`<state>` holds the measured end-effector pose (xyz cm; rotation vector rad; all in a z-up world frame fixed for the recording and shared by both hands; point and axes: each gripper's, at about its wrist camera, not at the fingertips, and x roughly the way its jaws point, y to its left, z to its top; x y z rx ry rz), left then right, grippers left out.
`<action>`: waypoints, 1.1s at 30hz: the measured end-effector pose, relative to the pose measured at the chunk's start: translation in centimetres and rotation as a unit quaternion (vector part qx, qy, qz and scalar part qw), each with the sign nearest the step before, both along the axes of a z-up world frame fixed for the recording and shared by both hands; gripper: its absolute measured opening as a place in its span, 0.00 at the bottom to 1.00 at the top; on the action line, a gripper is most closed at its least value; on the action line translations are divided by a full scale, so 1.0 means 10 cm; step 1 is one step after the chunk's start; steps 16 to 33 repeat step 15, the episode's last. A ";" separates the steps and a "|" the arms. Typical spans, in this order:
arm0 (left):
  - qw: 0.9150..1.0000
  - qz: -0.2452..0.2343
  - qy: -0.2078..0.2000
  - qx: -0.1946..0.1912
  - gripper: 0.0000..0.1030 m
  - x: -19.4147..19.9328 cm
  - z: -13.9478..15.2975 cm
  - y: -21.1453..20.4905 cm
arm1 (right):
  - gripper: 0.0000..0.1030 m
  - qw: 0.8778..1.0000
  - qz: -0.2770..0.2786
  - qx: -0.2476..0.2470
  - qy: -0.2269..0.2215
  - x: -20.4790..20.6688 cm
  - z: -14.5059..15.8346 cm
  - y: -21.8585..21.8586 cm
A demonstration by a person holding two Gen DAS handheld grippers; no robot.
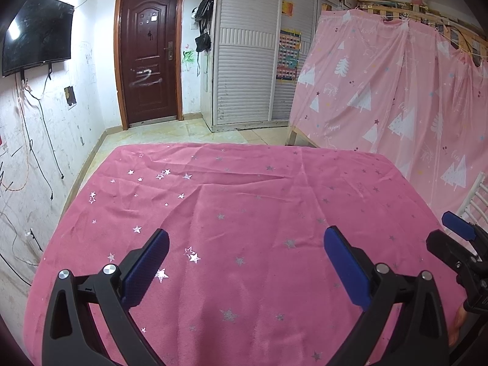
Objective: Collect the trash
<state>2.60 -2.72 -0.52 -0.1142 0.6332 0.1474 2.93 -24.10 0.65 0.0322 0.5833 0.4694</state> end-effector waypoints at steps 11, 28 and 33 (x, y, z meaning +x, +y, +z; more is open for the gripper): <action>1.000 -0.005 0.006 0.005 0.92 -0.01 0.01 -0.04 | 0.94 1.000 0.000 -0.001 0.000 -0.01 0.00 0.01; 1.000 -0.004 0.008 0.004 0.92 0.00 0.01 -0.04 | 0.94 1.000 0.000 0.000 0.000 0.00 0.01 0.00; 1.000 -0.004 0.008 0.004 0.92 0.00 0.01 -0.04 | 0.94 1.000 0.000 0.000 0.000 0.00 0.01 0.00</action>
